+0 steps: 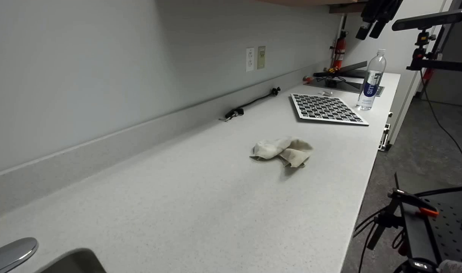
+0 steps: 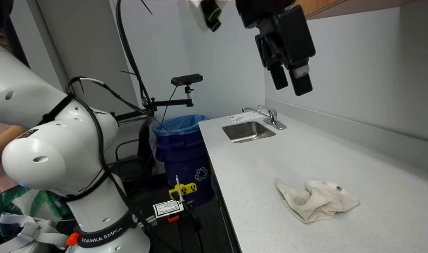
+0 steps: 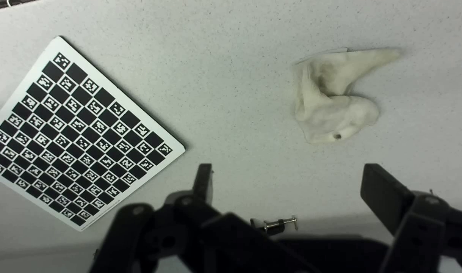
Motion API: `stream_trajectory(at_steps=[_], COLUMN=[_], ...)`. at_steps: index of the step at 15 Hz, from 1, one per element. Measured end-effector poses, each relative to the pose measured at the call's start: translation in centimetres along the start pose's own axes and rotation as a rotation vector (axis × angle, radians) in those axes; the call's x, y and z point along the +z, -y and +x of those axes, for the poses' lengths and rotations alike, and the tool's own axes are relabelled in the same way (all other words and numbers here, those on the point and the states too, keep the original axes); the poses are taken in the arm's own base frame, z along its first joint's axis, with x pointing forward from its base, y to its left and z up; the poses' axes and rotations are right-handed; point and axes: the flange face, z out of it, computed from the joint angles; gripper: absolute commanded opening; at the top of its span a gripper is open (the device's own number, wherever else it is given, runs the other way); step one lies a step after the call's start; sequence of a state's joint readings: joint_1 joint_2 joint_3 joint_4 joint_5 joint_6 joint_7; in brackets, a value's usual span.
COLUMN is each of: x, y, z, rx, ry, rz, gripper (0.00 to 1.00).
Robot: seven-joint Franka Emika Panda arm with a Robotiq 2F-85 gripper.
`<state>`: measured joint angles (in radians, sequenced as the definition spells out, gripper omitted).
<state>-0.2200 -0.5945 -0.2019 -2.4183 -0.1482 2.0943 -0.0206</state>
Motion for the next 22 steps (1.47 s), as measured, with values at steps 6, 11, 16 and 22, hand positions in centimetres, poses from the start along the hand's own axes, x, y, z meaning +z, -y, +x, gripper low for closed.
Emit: stream_trajectory(at_steps=[6,11,16,22], x=[0.3,3.7,5.1,5.0], y=[0.0,2.7,4.3,4.1], z=[0.0,0.7,0.9,0.9], rx=[0.001,-0.026,-0.037,-0.034], ry=[0.011,0.071,0.103,0.101], rz=[0.002,0.041,0.051,0.052], gripper=[1.0,1.0,1.0,1.0])
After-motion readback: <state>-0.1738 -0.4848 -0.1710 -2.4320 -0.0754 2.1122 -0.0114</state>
